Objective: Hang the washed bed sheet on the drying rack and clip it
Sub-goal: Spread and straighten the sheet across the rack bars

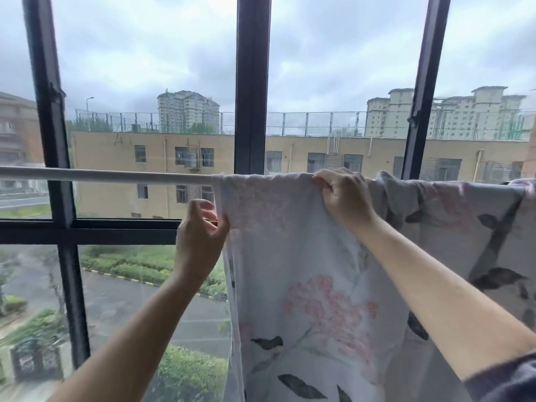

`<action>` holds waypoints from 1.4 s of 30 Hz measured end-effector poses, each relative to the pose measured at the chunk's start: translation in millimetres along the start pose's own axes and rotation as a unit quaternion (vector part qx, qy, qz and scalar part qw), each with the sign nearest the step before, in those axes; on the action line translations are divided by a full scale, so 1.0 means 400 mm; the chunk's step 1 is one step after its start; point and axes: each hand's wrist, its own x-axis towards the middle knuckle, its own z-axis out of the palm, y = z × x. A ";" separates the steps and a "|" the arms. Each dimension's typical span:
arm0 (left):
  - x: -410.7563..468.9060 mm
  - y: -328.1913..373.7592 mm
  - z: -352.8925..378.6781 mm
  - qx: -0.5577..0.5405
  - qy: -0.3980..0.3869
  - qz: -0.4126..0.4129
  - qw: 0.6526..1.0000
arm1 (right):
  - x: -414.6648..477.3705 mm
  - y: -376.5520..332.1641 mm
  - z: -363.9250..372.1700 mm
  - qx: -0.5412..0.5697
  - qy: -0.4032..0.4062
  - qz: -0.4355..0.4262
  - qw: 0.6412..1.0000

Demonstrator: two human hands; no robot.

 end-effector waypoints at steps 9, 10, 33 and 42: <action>-0.124 -0.045 0.024 -0.297 -0.250 -0.132 0.912 | -0.264 -0.105 0.101 -0.104 -0.021 -0.024 0.994; -0.137 -0.065 0.034 -0.265 -0.250 -0.121 0.923 | -0.298 -0.118 0.114 -0.092 -0.028 -0.021 0.995; -0.219 -0.283 0.160 -0.066 -0.227 -0.141 0.961 | -0.521 -0.188 0.195 0.050 -0.248 0.219 0.942; -0.286 -0.363 0.204 0.055 -0.190 -0.127 0.972 | -0.523 -0.133 0.170 0.006 -0.208 0.224 0.952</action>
